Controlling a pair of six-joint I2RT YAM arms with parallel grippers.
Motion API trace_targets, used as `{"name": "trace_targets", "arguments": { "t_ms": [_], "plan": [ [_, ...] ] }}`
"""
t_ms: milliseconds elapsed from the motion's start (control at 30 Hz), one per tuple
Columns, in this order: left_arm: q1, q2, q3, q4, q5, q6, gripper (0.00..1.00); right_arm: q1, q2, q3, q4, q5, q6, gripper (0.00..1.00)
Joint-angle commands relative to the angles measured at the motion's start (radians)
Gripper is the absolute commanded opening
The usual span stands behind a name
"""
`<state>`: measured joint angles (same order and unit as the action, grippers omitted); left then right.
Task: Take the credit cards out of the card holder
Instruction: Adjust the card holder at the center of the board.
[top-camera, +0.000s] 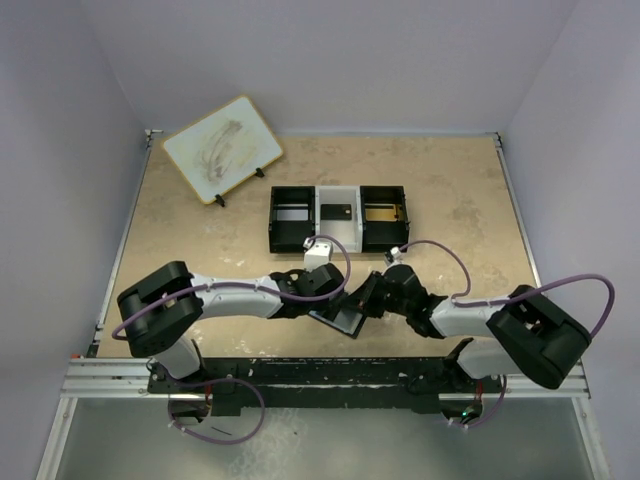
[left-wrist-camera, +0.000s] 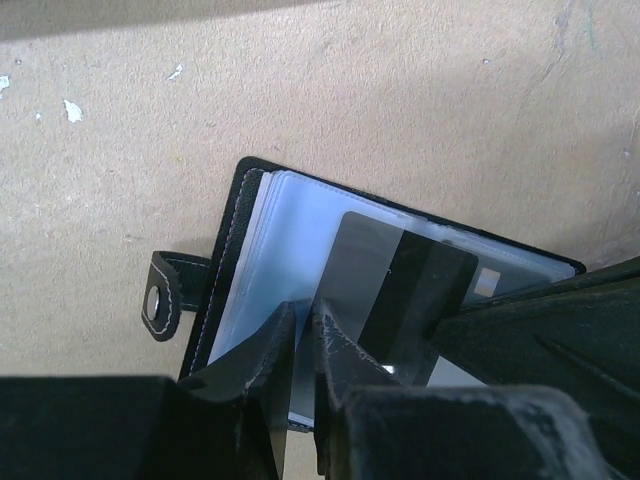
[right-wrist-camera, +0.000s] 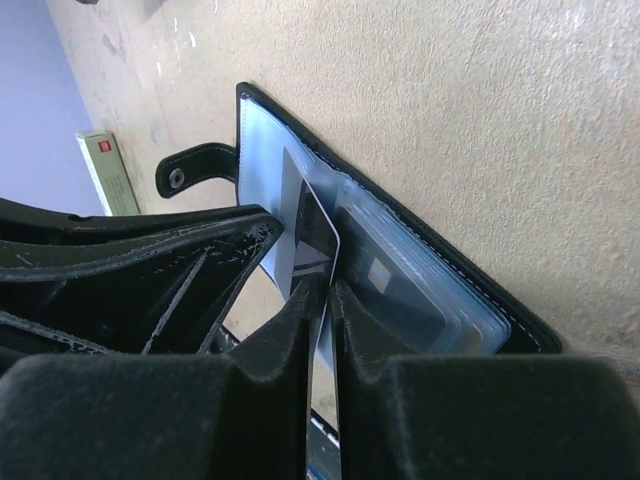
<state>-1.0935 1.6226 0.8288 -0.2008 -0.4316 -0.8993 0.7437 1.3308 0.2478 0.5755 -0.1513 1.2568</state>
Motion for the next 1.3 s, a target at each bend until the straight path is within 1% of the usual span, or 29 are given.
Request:
{"name": "trace_targets", "arguments": {
  "t_ms": [0,133,267,533,600,667,733,800,867,900,967,1100,1167,1233,1267],
  "plan": [
    [-0.006,0.021,-0.018,-0.056,-0.035,-0.016,0.09,-0.004,0.019,-0.033,0.14,-0.006,0.019,0.17],
    [-0.006,0.004,-0.029,-0.052,-0.032,-0.022,0.08,-0.003,0.05,-0.039,0.196,-0.019,0.034,0.23],
    [-0.006,-0.015,-0.038,-0.044,-0.028,-0.03,0.07,-0.001,0.082,-0.047,0.254,-0.04,0.047,0.23],
    [-0.006,-0.022,-0.046,-0.019,-0.017,-0.046,0.07,0.034,0.096,-0.033,0.244,-0.005,0.068,0.23],
    [-0.006,-0.02,-0.046,-0.018,-0.016,-0.049,0.06,0.037,0.118,-0.044,0.286,-0.013,0.079,0.22],
    [-0.006,-0.024,-0.048,-0.021,-0.02,-0.053,0.06,0.037,0.144,-0.047,0.318,-0.024,0.084,0.18],
    [-0.006,-0.026,-0.048,-0.027,-0.024,-0.053,0.06,0.037,0.149,-0.057,0.294,-0.029,0.084,0.12],
    [-0.006,-0.031,-0.051,-0.034,-0.024,-0.055,0.06,0.037,0.133,-0.07,0.3,-0.01,0.09,0.1],
    [-0.005,-0.038,-0.055,-0.033,-0.024,-0.055,0.06,0.036,0.117,-0.057,0.28,-0.003,0.079,0.12],
    [-0.005,-0.042,-0.057,-0.03,-0.023,-0.054,0.06,0.036,0.111,-0.04,0.246,0.001,0.066,0.14],
    [-0.006,-0.047,-0.058,-0.025,-0.024,-0.054,0.06,0.035,0.106,-0.01,0.195,0.009,0.042,0.16],
    [-0.006,-0.046,-0.056,-0.022,-0.024,-0.053,0.06,0.036,0.15,-0.002,0.243,-0.009,0.05,0.16],
    [-0.006,-0.046,-0.054,-0.023,-0.023,-0.053,0.06,0.036,0.162,0.005,0.242,-0.012,0.05,0.11],
    [-0.006,-0.05,-0.054,-0.031,-0.026,-0.053,0.06,0.035,0.151,0.001,0.239,-0.012,0.051,0.01],
    [-0.006,-0.053,-0.055,-0.037,-0.033,-0.055,0.06,0.035,0.131,-0.005,0.225,-0.004,0.051,0.0]
  ]
}}
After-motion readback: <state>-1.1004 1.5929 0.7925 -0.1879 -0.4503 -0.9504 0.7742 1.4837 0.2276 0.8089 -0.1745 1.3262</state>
